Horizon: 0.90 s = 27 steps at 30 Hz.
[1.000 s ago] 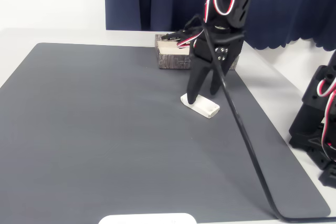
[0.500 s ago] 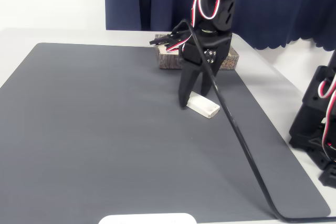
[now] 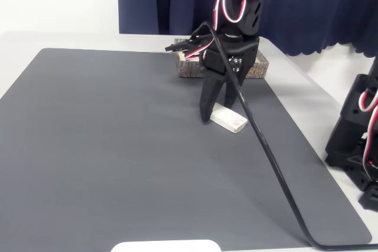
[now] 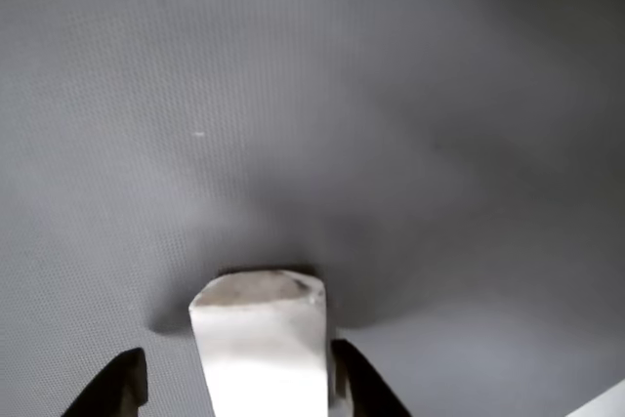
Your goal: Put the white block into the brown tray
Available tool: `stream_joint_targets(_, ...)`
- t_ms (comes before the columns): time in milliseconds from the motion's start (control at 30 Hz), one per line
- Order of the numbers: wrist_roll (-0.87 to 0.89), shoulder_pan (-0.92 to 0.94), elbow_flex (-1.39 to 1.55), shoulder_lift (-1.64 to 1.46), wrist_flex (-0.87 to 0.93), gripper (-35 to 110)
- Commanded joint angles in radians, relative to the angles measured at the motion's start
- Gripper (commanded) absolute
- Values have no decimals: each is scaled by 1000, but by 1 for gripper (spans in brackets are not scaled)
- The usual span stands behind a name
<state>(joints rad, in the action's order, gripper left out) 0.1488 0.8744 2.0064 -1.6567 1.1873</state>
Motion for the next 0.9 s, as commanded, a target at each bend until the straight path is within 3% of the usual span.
stream_joint_targets(0, -9, -5, 2, -18, -6, 41)
stream_joint_targets(467, -5, -2, 28, -21, -17, 40)
stream_joint_targets(867, -12, -11, 17, -8, -17, 23)
